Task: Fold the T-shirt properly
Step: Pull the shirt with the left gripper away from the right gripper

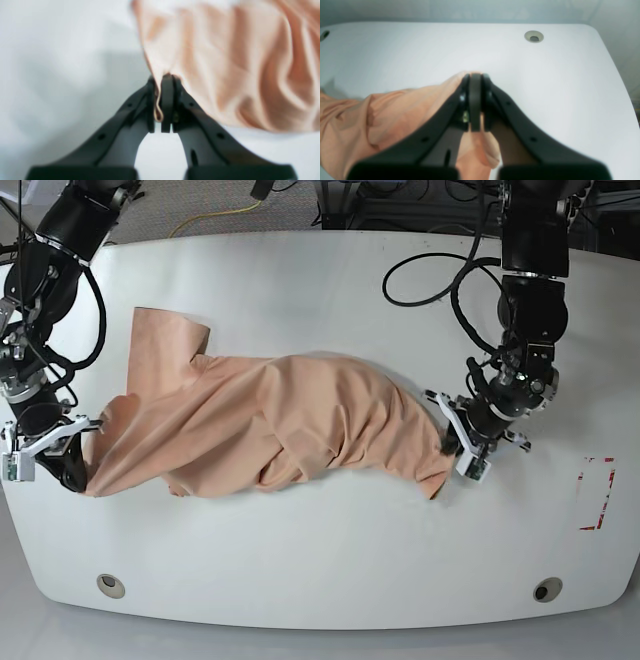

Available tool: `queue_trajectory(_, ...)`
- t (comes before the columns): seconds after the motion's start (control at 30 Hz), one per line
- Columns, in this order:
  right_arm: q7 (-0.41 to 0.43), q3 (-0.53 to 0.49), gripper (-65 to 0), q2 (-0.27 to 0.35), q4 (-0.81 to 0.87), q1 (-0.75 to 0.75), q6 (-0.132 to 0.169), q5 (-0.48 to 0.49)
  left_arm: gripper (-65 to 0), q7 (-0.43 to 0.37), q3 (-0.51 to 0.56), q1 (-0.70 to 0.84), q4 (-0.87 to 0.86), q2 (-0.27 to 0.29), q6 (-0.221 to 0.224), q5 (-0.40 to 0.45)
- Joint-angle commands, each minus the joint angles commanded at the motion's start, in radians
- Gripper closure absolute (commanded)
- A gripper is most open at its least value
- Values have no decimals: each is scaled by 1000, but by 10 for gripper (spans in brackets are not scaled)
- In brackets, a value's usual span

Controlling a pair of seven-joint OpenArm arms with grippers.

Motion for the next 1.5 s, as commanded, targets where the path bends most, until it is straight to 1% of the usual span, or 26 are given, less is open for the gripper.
queue_trajectory(0.13, -2, -48, 0, 6, -49, 103, 0, -58, -10, 66, -9, -5, 130, -9, 0, 0)
queue_trajectory(0.2, -2, -69, 0, 8, -63, 152, 0, -91, -10, 94, -34, -5, 186, -28, 0, 0)
queue_trajectory(0.3, -2, -107, 0, 8, -78, 238, 5, -150, -10, 144, -81, -9, 264, -29, 0, 0)
queue_trajectory(0.4, -3, -158, 0, 8, -80, 327, 6, -199, -10, 192, -133, -54, 308, -29, 0, 0)
queue_trajectory(0.5, -3, -222, 0, 9, -112, 428, 6, -227, -10, 203, -206, -107, 315, -32, -3, 0)
queue_trajectory(0.57, -3, -261, 0, 31, -149, 505, 6, -238, -10, 204, -250, -157, 311, -34, -3, 2)
queue_trajectory(0.6, -3, -275, 0, 38, -169, 535, 6, -236, -10, 204, -265, -178, 311, -41, -3, 2)
queue_trajectory(0.63, -3, -287, 0, 43, -190, 571, 6, -236, -10, 206, -276, -198, 311, -63, -3, 2)
queue_trajectory(0.73, -3, -327, 0, 46, -250, 681, 6, -241, -10, 206, -279, -264, 296, -124, -3, -2)
queue_trajectory(0.87, -3, -376, 0, 80, -331, 799, 6, -233, -10, 206, -282, -338, 281, -153, -3, -2)
queue_trajectory(0.97, -3, -399, 0, 86, -353, 862, 6, -232, -10, 206, -282, -381, 279, -184, -2, 0)
queue_trajectory(1.03, -14, -399, 0, 86, -353, 865, 8, -232, -10, 206, -282, -384, 279, -192, -3, 0)
queue_trajectory(1.13, -68, -394, 0, 80, -353, 864, 8, -230, -10, 206, -282, -361, 282, -192, -3, 0)
queue_trajectory(1.23, -97, -381, 0, 78, -348, 792, 9, -224, -10, 206, -284, -310, 284, -192, -3, 0)
queue_trajectory(1.27, -97, -361, 0, 74, -347, 756, 9, -204, -10, 206, -290, -288, 285, -192, -3, 0)
queue_trajectory(1.3, -100, -322, 0, 55, -347, 703, 9, -158, -10, 206, -307, -259, 288, -190, -3, -2)
queue_trajectory(1.37, -101, -290, 0, 44, -348, 635, 9, -98, -10, 206, -339, -216, 288, -187, -5, -2)
queue_trajectory(1.43, -101, -282, 0, 37, -350, 559, 9, -43, -10, 206, -379, -180, 288, -186, -5, -2)
queue_trajectory(1.47, -101, -282, -5, 35, -351, 531, 9, -21, -10, 206, -391, -163, 288, -186, -5, -2)
queue_trajectory(1.5, -101, -284, -36, 32, -351, 486, 9, 15, -10, 206, -408, -135, 288, -186, -5, -3)
